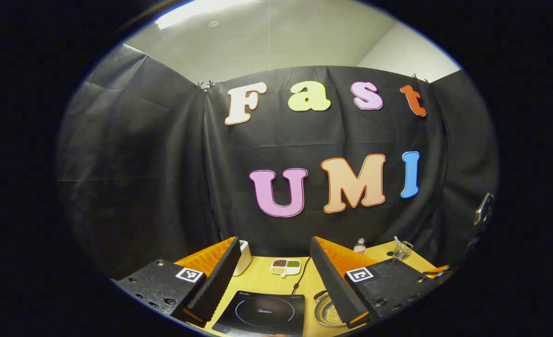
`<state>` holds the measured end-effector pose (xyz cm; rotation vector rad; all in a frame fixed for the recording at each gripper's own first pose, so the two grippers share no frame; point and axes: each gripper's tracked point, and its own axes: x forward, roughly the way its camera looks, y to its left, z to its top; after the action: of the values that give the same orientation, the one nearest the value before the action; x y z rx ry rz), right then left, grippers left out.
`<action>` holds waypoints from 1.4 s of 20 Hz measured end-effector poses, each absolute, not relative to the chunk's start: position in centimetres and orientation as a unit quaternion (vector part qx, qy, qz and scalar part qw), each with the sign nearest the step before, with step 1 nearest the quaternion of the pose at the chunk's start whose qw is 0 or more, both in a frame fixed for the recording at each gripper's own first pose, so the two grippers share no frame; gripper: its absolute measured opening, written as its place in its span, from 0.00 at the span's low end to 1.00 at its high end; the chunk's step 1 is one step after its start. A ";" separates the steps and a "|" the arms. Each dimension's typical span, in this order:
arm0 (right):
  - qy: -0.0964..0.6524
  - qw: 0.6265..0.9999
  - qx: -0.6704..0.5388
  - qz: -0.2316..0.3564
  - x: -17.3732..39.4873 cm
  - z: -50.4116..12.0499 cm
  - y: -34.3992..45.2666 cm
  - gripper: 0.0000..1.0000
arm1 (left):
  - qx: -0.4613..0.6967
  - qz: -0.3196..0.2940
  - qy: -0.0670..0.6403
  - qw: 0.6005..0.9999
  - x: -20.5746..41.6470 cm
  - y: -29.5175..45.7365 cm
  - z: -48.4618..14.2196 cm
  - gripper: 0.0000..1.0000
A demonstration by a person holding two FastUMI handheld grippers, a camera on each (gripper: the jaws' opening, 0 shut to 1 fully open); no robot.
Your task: First push the handle of the pot to place it horizontally, then grasp the pot with both hands and set it on the induction cooktop.
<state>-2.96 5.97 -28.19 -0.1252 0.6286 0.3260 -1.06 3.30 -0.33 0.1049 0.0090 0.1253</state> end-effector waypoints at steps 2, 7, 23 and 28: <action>0.350 0.917 -0.070 0.176 -4.7 -31.8 6.5 0.03 | 0.058 0.066 0.009 0.996 -1.0 3.4 -0.7 0.93; 0.417 0.880 -0.094 0.207 -8.3 -37.4 7.3 0.06 | 0.062 0.072 0.015 0.995 -0.9 3.7 -1.1 0.99; 0.558 0.793 -0.108 0.218 -12.0 -47.3 6.0 0.06 | 0.060 0.125 0.033 0.990 -2.0 7.6 -2.4 0.99; 0.561 0.796 -0.101 0.204 -10.7 -47.6 4.7 0.02 | 0.055 0.138 0.037 0.988 -2.1 8.5 -2.8 0.99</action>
<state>-10.73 4.72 -47.63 -0.2177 1.2045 0.4377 -2.13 8.51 -2.82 0.1113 0.0747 0.2769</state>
